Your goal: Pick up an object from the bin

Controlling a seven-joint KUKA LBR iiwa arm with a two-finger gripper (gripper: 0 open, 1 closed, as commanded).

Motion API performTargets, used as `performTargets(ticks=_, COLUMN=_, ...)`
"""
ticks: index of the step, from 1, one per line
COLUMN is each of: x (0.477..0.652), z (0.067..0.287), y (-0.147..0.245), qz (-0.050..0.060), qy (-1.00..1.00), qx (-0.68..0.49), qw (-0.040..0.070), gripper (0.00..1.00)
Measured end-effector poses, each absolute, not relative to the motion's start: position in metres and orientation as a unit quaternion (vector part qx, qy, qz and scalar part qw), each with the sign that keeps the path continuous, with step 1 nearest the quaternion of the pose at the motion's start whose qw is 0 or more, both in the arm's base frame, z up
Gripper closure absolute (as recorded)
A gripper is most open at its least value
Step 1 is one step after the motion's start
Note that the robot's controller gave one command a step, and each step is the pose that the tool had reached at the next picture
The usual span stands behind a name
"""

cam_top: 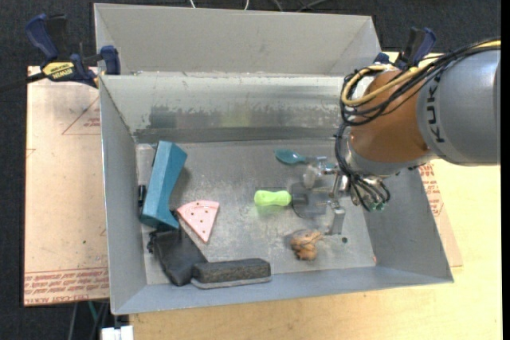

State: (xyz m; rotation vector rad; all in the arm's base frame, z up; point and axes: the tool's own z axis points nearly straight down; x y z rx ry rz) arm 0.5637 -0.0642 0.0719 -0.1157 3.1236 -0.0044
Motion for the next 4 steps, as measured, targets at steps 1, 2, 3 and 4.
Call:
performTargets(ticks=1, x=0.5535, z=0.072, y=-0.031, qz=0.002, qy=0.999, qx=-0.036, qw=0.004, gripper=1.0)
performTargets(ticks=2, x=0.5536, z=0.072, y=-0.031, qz=0.002, qy=0.999, qx=-0.036, qw=0.004, gripper=1.0)
performTargets(ticks=3, x=0.5537, z=0.072, y=-0.0311, qz=0.002, qy=0.999, qx=-0.036, qw=0.004, gripper=1.0)
performTargets(ticks=4, x=0.5537, z=0.072, y=-0.0311, qz=0.002, qy=0.999, qx=-0.036, qw=0.004, gripper=1.0)
